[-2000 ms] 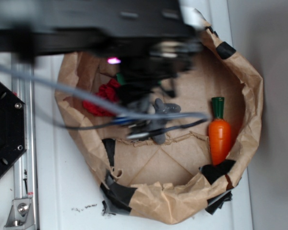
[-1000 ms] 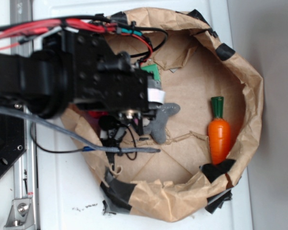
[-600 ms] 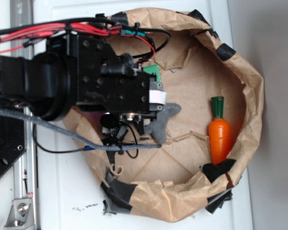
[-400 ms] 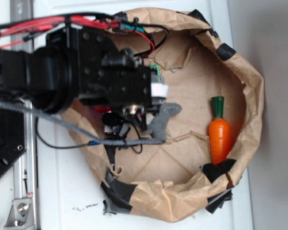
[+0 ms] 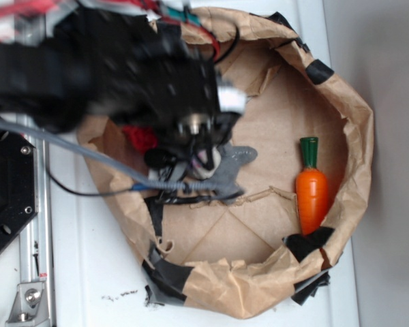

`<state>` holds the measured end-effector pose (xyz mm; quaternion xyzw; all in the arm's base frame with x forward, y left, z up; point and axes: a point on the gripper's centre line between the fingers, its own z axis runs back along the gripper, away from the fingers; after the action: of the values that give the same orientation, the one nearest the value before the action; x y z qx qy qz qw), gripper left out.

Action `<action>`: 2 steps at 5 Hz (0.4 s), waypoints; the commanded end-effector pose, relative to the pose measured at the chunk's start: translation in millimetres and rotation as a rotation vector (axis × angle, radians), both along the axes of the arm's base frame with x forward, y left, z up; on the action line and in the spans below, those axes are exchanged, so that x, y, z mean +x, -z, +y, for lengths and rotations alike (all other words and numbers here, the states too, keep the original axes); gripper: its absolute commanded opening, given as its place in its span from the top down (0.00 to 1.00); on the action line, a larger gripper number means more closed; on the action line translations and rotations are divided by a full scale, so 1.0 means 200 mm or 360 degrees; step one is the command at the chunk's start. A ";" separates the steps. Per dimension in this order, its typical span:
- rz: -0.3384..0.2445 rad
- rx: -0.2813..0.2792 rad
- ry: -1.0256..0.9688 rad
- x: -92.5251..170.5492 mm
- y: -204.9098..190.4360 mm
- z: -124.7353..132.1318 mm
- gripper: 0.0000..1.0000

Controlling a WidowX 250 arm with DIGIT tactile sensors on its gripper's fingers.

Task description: Grab the red paper.

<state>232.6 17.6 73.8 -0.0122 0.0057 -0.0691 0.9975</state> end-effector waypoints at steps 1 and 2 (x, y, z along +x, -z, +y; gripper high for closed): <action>-0.0106 -0.0051 -0.0132 0.29 -0.54 -0.03 1.00; -0.0085 -0.0040 -0.0441 0.23 -0.47 -0.07 1.00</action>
<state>276.9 7.3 152.3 -0.0223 0.0149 0.0726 0.9970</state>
